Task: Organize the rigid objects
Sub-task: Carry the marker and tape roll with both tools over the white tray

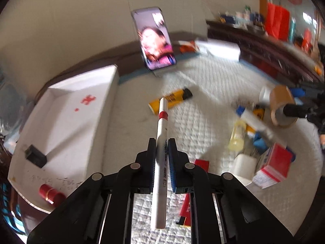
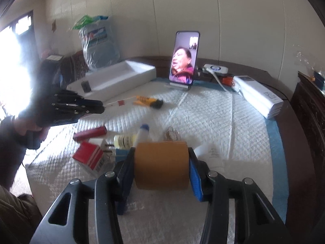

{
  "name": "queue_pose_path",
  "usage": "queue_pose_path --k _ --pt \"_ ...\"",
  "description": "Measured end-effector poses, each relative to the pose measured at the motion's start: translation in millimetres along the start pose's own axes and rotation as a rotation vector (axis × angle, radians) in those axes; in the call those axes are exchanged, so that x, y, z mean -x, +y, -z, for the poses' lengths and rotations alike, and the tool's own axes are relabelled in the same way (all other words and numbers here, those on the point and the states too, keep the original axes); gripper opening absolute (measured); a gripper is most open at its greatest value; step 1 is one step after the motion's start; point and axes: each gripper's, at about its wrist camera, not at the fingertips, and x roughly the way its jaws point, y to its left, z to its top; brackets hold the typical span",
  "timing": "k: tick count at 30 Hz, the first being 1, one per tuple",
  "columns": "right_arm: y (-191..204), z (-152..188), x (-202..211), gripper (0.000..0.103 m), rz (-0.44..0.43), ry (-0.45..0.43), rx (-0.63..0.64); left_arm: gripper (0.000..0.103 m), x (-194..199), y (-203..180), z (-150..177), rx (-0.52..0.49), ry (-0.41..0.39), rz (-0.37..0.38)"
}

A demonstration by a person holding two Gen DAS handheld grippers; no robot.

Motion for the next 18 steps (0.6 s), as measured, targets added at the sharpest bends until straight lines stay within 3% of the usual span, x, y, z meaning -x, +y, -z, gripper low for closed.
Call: queue_pose_path --k 10,18 --pt "1 -12 18 0.047 -0.006 -0.08 -0.033 0.011 57 23 -5 0.163 -0.222 -0.047" --pt "7 -24 32 0.047 -0.011 -0.13 -0.038 0.011 87 33 2 0.213 -0.285 -0.073"
